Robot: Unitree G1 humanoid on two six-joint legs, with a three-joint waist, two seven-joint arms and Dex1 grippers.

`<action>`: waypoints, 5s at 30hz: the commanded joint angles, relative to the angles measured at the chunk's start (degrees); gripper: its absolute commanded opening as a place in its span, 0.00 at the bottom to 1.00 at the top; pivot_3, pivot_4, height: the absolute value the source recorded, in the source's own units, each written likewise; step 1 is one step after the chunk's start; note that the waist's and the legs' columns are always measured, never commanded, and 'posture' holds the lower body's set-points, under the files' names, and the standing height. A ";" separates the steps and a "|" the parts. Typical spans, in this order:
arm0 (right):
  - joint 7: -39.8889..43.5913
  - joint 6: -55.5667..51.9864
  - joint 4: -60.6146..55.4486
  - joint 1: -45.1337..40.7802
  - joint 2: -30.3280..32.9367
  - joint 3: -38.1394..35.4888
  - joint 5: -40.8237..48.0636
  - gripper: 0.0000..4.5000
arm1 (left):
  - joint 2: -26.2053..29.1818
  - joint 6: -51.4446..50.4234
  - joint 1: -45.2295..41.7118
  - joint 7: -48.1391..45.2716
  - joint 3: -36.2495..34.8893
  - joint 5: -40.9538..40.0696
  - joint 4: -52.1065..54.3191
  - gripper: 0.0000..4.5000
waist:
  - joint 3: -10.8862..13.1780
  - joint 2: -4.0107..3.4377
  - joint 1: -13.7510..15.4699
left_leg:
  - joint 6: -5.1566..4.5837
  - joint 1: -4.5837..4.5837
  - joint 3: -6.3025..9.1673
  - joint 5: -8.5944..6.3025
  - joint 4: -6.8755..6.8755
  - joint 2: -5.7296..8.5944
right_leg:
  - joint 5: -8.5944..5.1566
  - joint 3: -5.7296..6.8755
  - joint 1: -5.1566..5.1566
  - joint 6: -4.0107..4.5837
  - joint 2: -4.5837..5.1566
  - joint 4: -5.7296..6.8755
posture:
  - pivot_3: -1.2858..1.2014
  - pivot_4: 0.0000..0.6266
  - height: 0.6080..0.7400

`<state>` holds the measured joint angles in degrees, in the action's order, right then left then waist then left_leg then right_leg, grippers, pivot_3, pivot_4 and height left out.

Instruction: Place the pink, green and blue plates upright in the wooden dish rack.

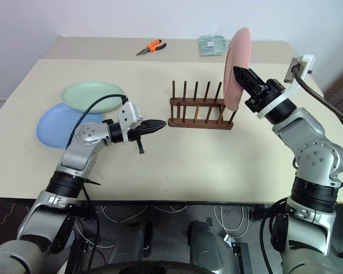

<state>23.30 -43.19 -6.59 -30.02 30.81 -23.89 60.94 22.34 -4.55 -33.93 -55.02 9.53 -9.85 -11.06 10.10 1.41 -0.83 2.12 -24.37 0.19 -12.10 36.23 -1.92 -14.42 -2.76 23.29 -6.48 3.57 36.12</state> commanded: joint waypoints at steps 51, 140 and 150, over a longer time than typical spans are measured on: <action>10.77 19.88 -16.50 3.86 11.13 15.91 -40.46 1.00 | -1.54 -41.83 -14.98 60.09 -50.01 -25.28 -9.63 0.01 | 0.14 0.23 0.13 | 0.09 -0.01 0.03 0.04 -0.03 0.05 | 0.07 0.03 0.04 -0.17 0.02 0.00 | 0.52 0.24 0.90; -6.95 12.21 -18.21 -5.34 -6.80 22.16 -45.64 0.90 | 3.72 -10.50 4.97 18.09 -14.65 -7.87 7.10 1.00 | 0.15 0.20 -0.29 | 0.26 -0.05 0.01 0.14 -0.20 -0.04 | 0.02 0.04 0.18 0.19 -0.02 -0.04 | 0.52 0.24 0.90; 1.20 22.08 -19.72 -6.10 -1.50 32.35 -55.27 0.95 | 11.91 -15.49 -1.36 53.24 -36.01 -1.95 -14.63 1.00 | 0.16 0.24 -0.43 | 0.25 -0.05 0.03 0.13 -0.22 -0.06 | 0.11 0.05 0.21 -0.06 -0.04 -0.03 | 0.52 0.24 0.90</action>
<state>23.38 -23.13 -24.02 -36.07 29.58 6.58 7.14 33.15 -18.62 -35.60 -5.74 -23.53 -12.17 -25.25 10.26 1.65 -1.26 2.36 -24.41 0.21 -11.98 35.99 -1.98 -14.30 -2.71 23.50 -6.54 3.53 36.09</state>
